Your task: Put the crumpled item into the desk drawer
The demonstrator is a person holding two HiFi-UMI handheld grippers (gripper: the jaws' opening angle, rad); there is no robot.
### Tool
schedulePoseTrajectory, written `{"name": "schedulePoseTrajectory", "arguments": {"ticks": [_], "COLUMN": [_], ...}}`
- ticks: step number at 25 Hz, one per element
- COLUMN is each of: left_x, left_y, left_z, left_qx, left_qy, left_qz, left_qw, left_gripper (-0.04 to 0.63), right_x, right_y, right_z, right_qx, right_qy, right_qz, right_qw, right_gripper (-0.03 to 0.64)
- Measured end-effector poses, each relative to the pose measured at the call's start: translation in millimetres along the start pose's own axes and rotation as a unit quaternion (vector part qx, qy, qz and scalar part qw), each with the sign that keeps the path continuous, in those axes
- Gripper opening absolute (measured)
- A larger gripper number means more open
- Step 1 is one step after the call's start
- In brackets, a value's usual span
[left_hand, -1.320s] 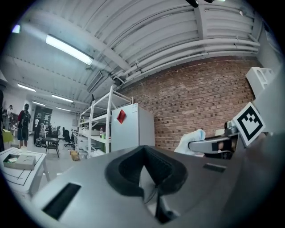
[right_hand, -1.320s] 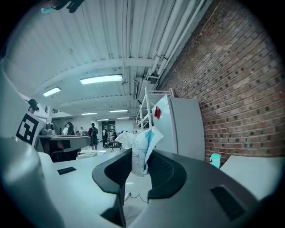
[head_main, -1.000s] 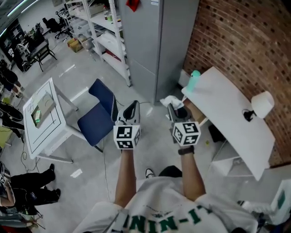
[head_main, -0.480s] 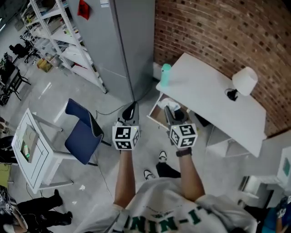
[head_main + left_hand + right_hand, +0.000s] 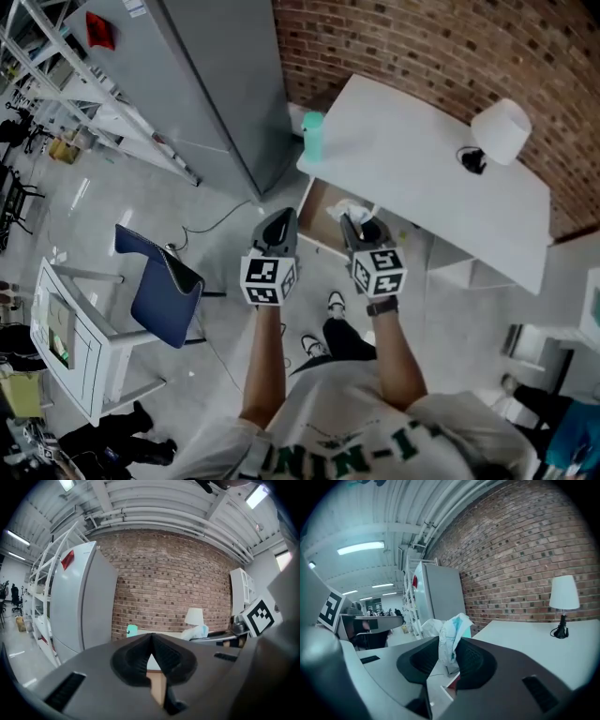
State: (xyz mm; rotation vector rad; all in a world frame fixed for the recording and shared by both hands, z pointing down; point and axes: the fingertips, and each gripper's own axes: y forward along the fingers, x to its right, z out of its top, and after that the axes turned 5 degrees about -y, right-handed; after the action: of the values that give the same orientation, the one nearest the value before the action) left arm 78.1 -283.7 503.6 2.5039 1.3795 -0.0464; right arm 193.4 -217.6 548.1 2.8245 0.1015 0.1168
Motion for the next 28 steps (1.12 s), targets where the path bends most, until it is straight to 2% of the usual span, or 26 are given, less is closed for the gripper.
{"name": "schedulePoseTrajectory", "arguments": {"ticks": [4, 11, 17, 21, 28], "left_x": [0, -16, -26, -34, -55], "left_y": [32, 78, 114, 135, 157], "left_z": [-16, -40, -75, -109, -176], "left_qx": [-0.017, -0.016, -0.02, -0.033, -0.056], "left_qy": [-0.001, 0.007, -0.027, -0.051, -0.074], "left_qz": [-0.005, -0.028, -0.055, -0.073, -0.087], "left_qw": [0.9998, 0.9995, 0.9979, 0.9955, 0.9919], "left_gripper": [-0.003, -0.003, -0.003, -0.003, -0.003], "right_x": [22, 45, 63, 72, 81], "right_y": [20, 59, 89, 113, 153], "right_z": [-24, -81, -126, -163, -241], "right_qx": [-0.024, -0.067, -0.11, -0.14, -0.2], "right_qy": [0.001, -0.002, 0.014, 0.025, 0.015], "right_qz": [-0.005, -0.009, -0.002, 0.005, 0.018], "right_qw": [1.0, 0.998, 0.994, 0.99, 0.98], "right_gripper": [0.094, 0.095, 0.094, 0.094, 0.094]}}
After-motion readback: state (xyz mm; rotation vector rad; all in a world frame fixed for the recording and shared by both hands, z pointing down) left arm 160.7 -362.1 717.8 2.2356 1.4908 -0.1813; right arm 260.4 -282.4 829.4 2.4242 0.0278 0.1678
